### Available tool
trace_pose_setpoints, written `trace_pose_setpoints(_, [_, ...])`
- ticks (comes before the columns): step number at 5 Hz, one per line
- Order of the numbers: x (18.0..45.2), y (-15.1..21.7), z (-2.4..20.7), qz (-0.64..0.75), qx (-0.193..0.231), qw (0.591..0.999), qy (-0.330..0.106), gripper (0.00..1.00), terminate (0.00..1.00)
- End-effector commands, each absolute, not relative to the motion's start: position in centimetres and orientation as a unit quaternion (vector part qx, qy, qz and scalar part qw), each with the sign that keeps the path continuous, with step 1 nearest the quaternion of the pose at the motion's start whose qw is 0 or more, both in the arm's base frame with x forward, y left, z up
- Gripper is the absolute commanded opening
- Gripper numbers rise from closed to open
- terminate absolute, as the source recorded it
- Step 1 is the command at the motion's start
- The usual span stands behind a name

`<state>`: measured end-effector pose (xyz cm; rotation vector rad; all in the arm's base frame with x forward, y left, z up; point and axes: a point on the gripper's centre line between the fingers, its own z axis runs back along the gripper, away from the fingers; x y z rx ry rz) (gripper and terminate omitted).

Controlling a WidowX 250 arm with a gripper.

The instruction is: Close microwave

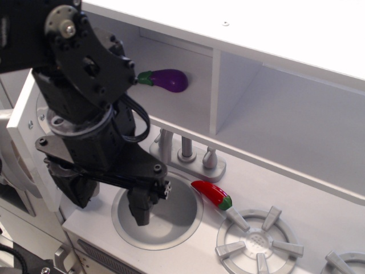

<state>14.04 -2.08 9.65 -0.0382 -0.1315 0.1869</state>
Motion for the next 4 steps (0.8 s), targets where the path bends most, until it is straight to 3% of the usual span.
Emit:
trace_pose_setpoints(1, [14.0,-2.1,9.6,0.093,-0.019,0.993,-0.066,1.00,0.00])
trace_pose_setpoints(3, [17.5,-1.1,15.0,0.134,-0.073,0.983,-0.100,1.00,0.00])
trace_pose_setpoints(4, [18.8,0.7,17.2,0.150,-0.065,0.981,-0.108,1.00,0.00])
